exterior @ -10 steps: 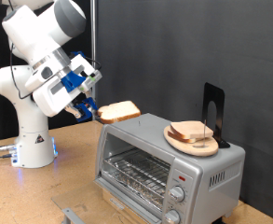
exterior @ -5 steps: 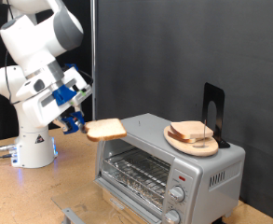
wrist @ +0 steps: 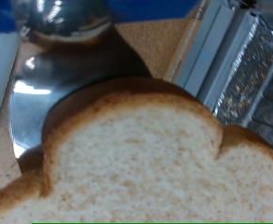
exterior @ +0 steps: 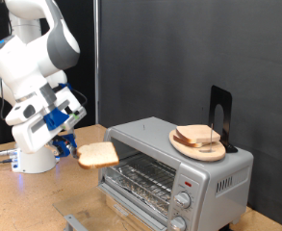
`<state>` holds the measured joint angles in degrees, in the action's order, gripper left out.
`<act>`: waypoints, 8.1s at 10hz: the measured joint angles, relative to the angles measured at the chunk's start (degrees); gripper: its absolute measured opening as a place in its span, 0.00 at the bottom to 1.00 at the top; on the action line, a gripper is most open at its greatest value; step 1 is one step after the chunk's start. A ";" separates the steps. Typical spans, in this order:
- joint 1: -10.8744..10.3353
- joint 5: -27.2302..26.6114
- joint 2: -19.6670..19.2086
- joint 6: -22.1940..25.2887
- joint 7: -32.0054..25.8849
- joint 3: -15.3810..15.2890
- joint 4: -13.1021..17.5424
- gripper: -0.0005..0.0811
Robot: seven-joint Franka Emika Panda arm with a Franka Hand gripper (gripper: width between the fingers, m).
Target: Make a piece of toast with the oven
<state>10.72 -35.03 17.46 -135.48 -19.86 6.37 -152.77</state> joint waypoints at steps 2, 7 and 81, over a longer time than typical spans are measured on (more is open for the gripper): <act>-0.31 -0.08 -3.72 -0.96 -3.24 -0.24 1.58 0.58; -0.91 -0.05 -5.91 -2.10 -5.41 -0.83 2.19 0.58; -14.27 -18.78 2.06 -11.59 -4.12 -26.84 1.55 0.58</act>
<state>-3.54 -53.81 19.52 -147.07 -23.98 -20.47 -151.22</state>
